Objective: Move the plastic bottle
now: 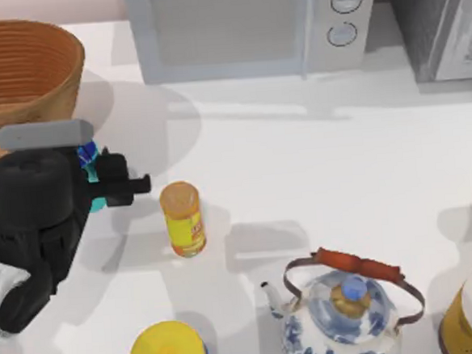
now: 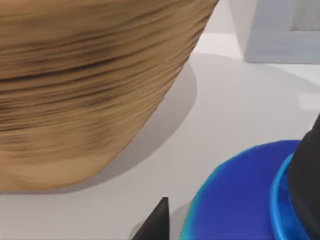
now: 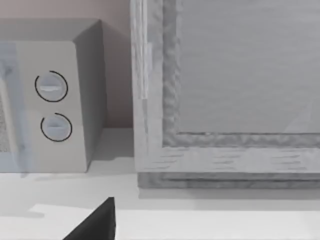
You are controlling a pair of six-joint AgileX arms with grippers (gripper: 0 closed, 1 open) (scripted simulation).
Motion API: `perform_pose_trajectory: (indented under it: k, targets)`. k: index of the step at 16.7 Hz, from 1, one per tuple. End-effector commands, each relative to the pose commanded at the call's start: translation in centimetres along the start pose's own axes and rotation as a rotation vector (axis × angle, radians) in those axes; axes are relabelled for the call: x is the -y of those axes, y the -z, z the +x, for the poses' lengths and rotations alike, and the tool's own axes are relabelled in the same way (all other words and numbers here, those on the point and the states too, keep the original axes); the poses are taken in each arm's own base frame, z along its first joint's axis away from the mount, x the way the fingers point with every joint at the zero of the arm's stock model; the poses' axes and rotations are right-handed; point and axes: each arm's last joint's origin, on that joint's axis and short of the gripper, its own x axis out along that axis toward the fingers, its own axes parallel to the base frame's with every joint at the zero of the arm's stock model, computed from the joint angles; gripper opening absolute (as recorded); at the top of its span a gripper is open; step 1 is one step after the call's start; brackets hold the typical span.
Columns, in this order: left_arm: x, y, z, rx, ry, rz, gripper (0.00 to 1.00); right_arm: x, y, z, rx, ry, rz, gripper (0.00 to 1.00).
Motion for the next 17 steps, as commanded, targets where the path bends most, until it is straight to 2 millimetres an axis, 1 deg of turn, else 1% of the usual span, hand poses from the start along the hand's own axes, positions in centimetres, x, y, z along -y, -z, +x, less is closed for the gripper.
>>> perform_pose_trajectory:
  k: [2, 5, 9, 11, 13, 17]
  targets:
    - [0.0, -0.3, 0.3, 0.013, 0.001, -0.007, 0.0, 0.0, 0.0, 0.0, 0.0, 0.0, 0.0, 1.0]
    - [-0.3, -0.5, 1.9, 0.038, -0.013, -0.021, 0.0, 0.0, 0.0, 0.0, 0.0, 0.0, 0.0, 1.0]
    - [-0.6, 1.0, 4.6, 0.017, -0.028, -0.014, 0.0, 0.0, 0.0, 0.0, 0.0, 0.0, 0.0, 1.0]
    - [-0.3, 1.9, 5.6, 0.007, -0.017, -0.009, 0.0, 0.0, 0.0, 0.0, 0.0, 0.0, 0.0, 1.0]
    - [0.0, 2.3, 5.9, 0.005, -0.004, -0.007, 0.0, 0.0, 0.0, 0.0, 0.0, 0.0, 0.0, 1.0]
    - [0.0, 2.4, 6.0, 0.005, -0.003, -0.007, 0.0, 0.0, 0.0, 0.0, 0.0, 0.0, 0.0, 1.0]
